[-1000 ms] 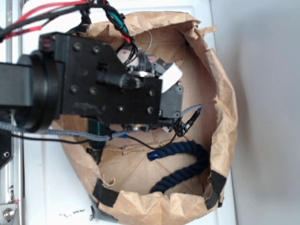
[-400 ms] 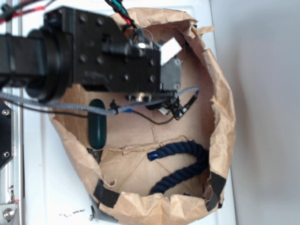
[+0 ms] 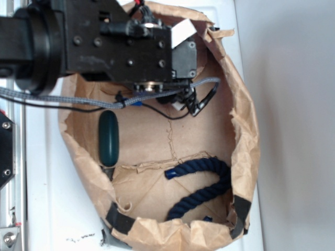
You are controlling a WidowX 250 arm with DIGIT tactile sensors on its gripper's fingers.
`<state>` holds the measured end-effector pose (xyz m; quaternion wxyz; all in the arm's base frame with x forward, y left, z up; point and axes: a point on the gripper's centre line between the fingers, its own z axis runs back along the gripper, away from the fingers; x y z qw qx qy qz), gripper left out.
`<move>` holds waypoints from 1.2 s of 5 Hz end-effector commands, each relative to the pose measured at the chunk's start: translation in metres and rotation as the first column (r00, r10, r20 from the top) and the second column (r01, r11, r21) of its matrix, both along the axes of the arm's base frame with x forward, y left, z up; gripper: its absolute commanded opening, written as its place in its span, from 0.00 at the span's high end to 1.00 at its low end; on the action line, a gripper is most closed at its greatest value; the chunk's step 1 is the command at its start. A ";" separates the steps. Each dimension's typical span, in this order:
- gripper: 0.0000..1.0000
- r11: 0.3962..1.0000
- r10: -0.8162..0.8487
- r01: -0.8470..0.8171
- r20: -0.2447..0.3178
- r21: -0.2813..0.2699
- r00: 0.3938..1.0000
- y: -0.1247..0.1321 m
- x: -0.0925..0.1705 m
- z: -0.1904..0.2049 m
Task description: Grab the gray animal.
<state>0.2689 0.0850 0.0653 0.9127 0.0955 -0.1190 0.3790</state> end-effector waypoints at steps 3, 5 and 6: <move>1.00 0.988 0.093 -0.113 0.181 0.106 0.979 0.009 -0.001 -0.060; 1.00 0.991 0.096 -0.110 0.166 0.077 0.982 -0.003 0.010 -0.044; 1.00 0.998 0.053 -0.057 0.112 0.033 0.992 -0.011 0.006 -0.016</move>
